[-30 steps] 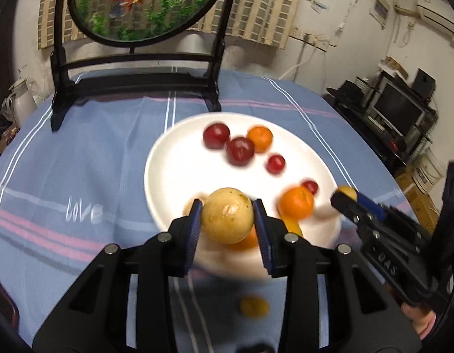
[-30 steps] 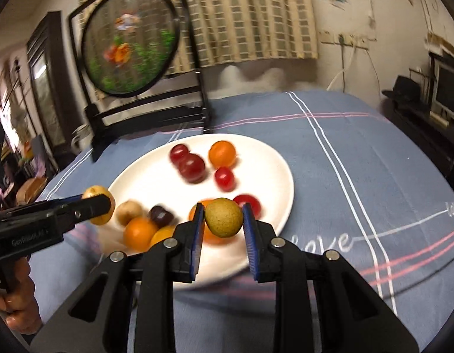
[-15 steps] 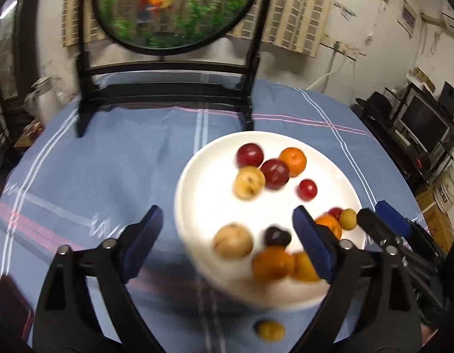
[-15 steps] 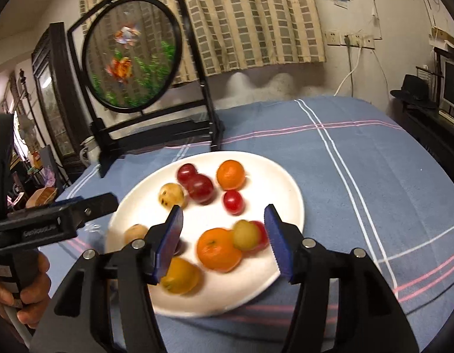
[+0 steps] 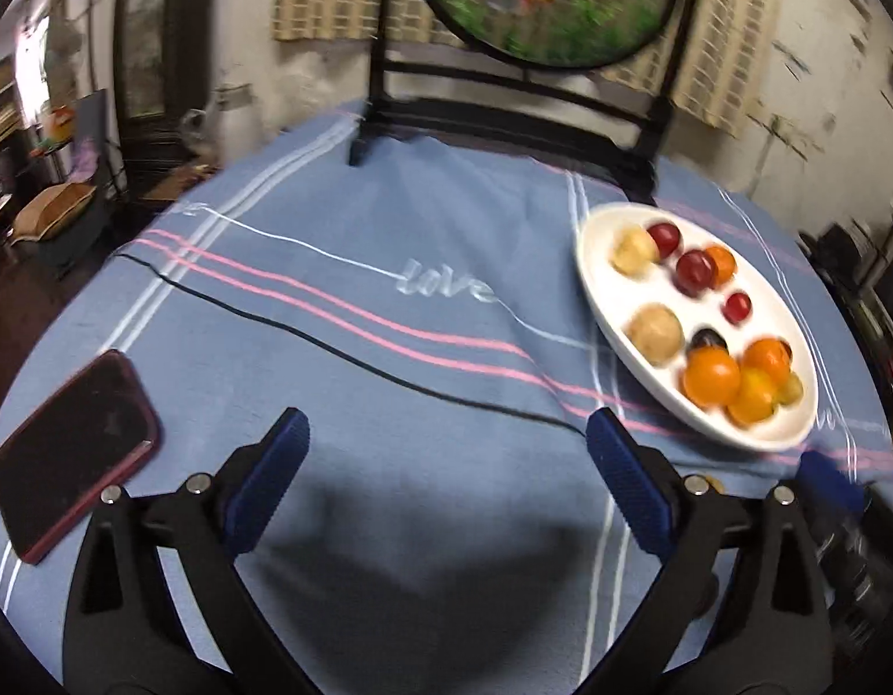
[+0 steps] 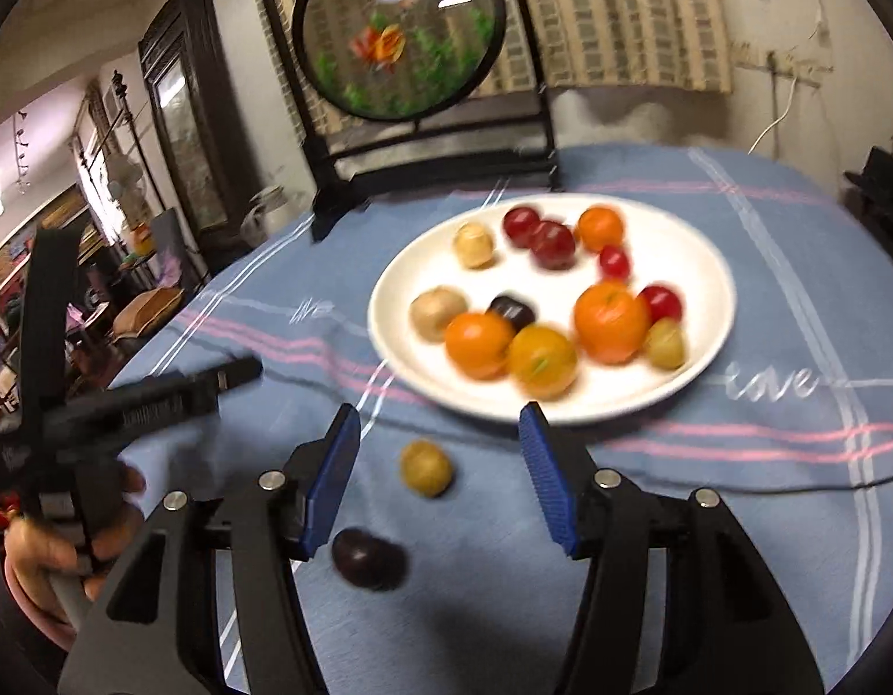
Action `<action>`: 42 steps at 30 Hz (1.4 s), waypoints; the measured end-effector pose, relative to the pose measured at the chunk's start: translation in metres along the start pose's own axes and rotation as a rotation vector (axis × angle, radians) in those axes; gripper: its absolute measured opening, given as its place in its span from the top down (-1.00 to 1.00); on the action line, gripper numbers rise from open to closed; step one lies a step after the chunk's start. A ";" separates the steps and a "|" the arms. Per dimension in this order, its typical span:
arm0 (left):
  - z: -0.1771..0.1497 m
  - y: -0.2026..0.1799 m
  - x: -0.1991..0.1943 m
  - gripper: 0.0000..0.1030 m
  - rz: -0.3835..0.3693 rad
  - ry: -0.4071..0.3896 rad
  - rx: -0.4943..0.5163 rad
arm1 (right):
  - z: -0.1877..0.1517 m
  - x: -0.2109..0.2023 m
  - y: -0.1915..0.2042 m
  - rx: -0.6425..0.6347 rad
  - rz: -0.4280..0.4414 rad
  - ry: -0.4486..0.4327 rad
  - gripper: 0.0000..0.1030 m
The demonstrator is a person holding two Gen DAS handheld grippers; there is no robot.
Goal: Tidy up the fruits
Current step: 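Place the small yellow fruit on the plate while the left tool places the pale fruit there, then grasp the small brown fruit with the right tool while the left tool grasps the dark plum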
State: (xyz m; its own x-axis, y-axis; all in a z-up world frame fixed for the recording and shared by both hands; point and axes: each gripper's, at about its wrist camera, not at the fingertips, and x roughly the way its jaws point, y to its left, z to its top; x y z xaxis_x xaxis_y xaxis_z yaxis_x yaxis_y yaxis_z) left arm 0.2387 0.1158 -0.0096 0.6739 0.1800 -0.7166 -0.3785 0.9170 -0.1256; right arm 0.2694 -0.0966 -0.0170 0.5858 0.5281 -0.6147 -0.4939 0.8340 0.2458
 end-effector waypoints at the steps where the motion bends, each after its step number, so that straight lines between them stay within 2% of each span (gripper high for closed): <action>1: 0.001 0.003 -0.003 -0.90 -0.018 -0.003 -0.016 | -0.003 0.004 0.003 -0.012 0.003 0.014 -0.13; 5: 0.003 0.000 -0.005 -0.90 -0.034 0.008 -0.013 | -0.012 0.015 0.013 -0.064 0.001 0.053 -0.13; 10: 0.003 -0.007 -0.005 -0.90 -0.037 0.017 0.005 | -0.008 0.026 0.010 -0.045 0.018 0.098 -0.13; 17: 0.001 -0.009 -0.013 -0.90 -0.019 -0.018 0.025 | -0.005 0.039 0.017 -0.072 -0.046 0.123 -0.12; 20: 0.001 -0.009 -0.013 -0.90 -0.011 -0.019 0.027 | -0.004 0.045 0.015 -0.073 -0.059 0.143 0.12; 24: 0.001 -0.008 -0.013 -0.90 -0.012 -0.016 0.021 | -0.003 0.054 0.013 -0.068 -0.071 0.185 0.14; 31: 0.000 -0.010 -0.013 -0.90 -0.002 -0.022 0.040 | -0.005 0.059 0.016 -0.087 -0.081 0.203 0.23; 35: -0.001 -0.012 -0.012 -0.90 0.004 -0.023 0.050 | -0.005 0.060 0.017 -0.092 -0.091 0.204 0.47; 40: -0.002 -0.011 -0.008 -0.90 -0.001 -0.003 0.051 | -0.006 0.050 0.017 -0.115 -0.098 0.188 0.51; 42: -0.002 -0.011 -0.008 -0.90 -0.007 0.002 0.052 | -0.004 0.035 0.017 -0.110 -0.068 0.160 0.51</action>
State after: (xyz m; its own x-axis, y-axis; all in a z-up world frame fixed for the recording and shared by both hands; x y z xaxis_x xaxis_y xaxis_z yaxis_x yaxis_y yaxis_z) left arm 0.2363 0.1033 -0.0045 0.6755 0.1726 -0.7168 -0.3400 0.9356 -0.0951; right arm 0.2788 -0.0648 -0.0371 0.5149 0.4316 -0.7407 -0.5293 0.8397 0.1214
